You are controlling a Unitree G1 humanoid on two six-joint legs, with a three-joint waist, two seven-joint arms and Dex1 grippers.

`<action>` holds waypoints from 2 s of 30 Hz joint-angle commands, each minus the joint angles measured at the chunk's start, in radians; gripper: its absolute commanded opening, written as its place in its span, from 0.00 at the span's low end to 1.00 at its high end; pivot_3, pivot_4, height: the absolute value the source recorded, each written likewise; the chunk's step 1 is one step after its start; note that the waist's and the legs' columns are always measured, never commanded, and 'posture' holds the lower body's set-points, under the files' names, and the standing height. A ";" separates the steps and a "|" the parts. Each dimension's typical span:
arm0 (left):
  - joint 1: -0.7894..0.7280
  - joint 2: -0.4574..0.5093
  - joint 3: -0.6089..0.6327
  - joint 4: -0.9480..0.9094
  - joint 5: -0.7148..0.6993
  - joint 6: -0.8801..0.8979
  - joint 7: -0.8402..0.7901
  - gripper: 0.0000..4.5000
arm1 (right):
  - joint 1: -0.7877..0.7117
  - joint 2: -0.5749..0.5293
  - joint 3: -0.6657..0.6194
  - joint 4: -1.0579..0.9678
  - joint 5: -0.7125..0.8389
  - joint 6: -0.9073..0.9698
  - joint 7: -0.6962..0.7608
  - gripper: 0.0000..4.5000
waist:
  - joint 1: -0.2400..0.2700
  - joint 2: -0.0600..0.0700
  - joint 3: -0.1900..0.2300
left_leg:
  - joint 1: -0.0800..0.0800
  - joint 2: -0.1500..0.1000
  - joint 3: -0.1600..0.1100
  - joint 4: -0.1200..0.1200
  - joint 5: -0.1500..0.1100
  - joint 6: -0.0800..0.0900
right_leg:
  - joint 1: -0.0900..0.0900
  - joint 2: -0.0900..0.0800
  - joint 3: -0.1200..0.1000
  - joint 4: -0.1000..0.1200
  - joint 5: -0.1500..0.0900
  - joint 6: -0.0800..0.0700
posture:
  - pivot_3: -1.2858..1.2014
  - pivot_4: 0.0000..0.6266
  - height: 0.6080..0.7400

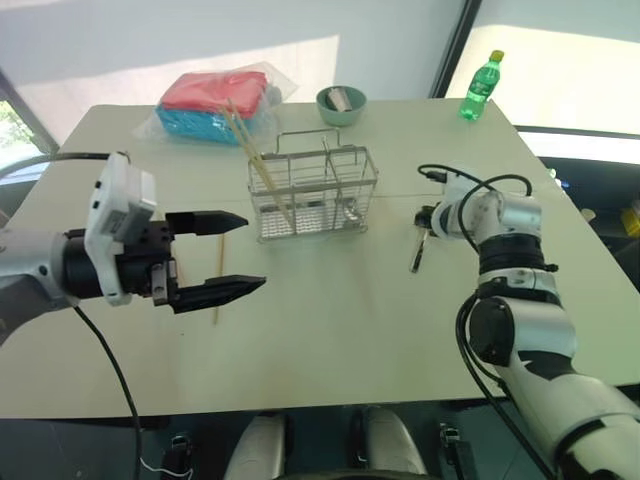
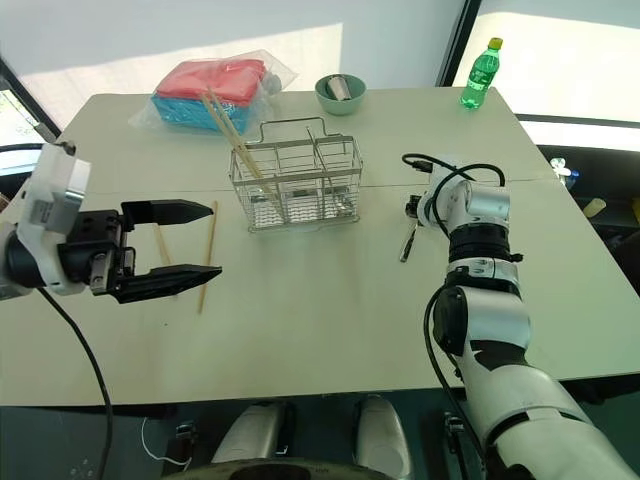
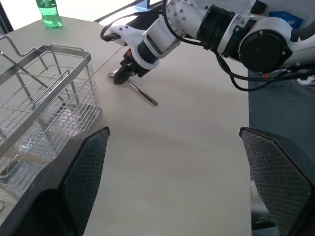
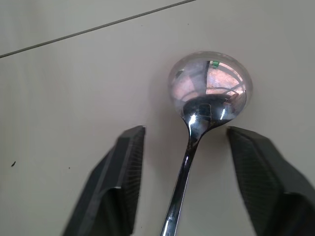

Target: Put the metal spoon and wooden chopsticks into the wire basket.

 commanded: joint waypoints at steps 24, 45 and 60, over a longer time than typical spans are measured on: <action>-0.130 -0.107 -0.006 0.135 0.108 -0.065 0.193 1.00 | 0.118 -0.035 0.068 -0.784 0.077 -0.483 0.181 0.01 | -0.014 0.002 0.002 | 0.001 0.002 0.001 -0.001 0.000 0.000 | -0.002 0.003 0.000 0.004 0.002 0.004 | 0.52 0.24 0.45; -0.132 -0.130 -0.031 0.095 0.095 -0.043 0.194 1.00 | 0.129 0.234 0.270 -0.523 0.063 -0.918 0.339 0.01 | -0.020 0.000 0.003 | 0.001 0.001 -0.002 0.000 0.000 0.000 | -0.009 0.002 0.001 0.014 0.001 0.003 | 0.52 0.24 0.45; -0.126 -0.121 0.011 0.106 0.078 -0.029 0.231 1.00 | 0.177 0.217 0.237 -0.503 0.033 -0.946 0.287 0.99 | -0.019 0.000 0.004 | 0.001 0.001 -0.002 0.000 0.000 -0.001 | -0.008 0.002 0.002 0.014 0.001 0.003 | 0.52 0.24 0.45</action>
